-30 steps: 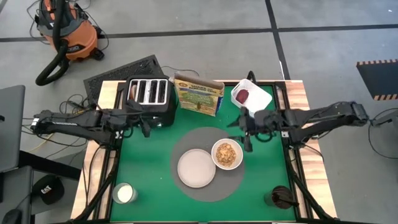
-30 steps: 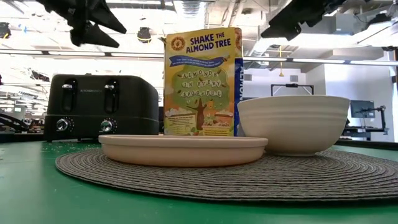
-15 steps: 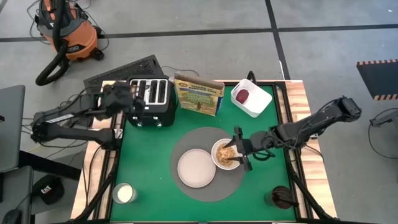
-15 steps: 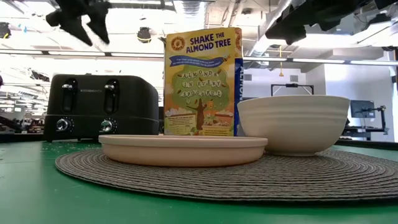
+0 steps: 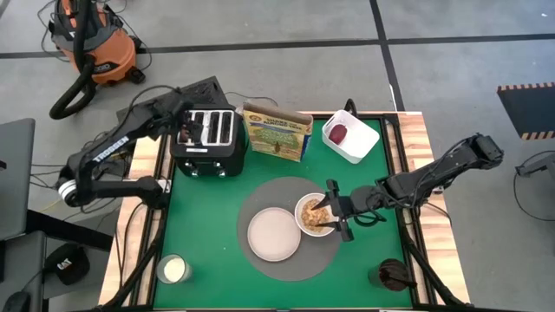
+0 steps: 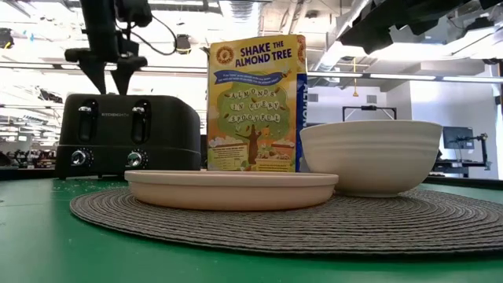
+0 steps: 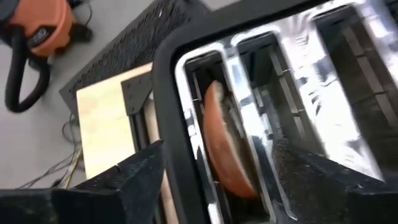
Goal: Arrange a breakfast setting
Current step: Put the toasted bread on the dark white plate
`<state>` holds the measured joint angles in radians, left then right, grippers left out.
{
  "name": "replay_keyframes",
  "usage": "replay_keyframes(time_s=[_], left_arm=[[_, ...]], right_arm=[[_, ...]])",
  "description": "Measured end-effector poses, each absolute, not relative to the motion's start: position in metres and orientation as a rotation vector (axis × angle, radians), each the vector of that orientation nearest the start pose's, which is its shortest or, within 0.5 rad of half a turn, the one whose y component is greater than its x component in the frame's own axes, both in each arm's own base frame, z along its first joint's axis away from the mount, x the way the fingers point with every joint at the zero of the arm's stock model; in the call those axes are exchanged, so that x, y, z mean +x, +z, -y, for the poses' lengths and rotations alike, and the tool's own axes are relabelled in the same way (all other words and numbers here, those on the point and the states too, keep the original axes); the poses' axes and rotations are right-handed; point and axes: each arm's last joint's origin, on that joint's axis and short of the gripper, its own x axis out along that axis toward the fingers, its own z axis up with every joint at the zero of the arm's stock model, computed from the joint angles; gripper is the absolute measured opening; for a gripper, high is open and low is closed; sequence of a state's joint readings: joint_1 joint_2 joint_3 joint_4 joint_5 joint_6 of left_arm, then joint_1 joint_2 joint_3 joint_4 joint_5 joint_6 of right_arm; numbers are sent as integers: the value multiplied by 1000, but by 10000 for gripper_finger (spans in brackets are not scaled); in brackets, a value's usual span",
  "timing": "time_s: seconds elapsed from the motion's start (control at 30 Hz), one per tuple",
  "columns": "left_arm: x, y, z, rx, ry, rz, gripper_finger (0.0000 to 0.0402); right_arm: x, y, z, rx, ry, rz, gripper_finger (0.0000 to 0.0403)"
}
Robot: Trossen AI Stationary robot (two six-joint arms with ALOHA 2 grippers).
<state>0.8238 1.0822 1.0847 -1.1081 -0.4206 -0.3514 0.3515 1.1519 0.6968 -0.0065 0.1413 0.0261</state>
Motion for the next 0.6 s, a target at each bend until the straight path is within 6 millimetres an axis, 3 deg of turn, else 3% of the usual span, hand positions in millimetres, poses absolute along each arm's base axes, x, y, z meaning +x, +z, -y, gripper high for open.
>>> replay_keyframes(time_s=[0.3, 0.6], left_arm=[[120, 301, -158, -544, 1280, -1026, 191], [128, 285, -171, -519, 1321, -1123, 181]], right_arm=[[232, 248, -81, -87, 200, -447, 260], [232, 248, -81, -86, 200, -446, 260]])
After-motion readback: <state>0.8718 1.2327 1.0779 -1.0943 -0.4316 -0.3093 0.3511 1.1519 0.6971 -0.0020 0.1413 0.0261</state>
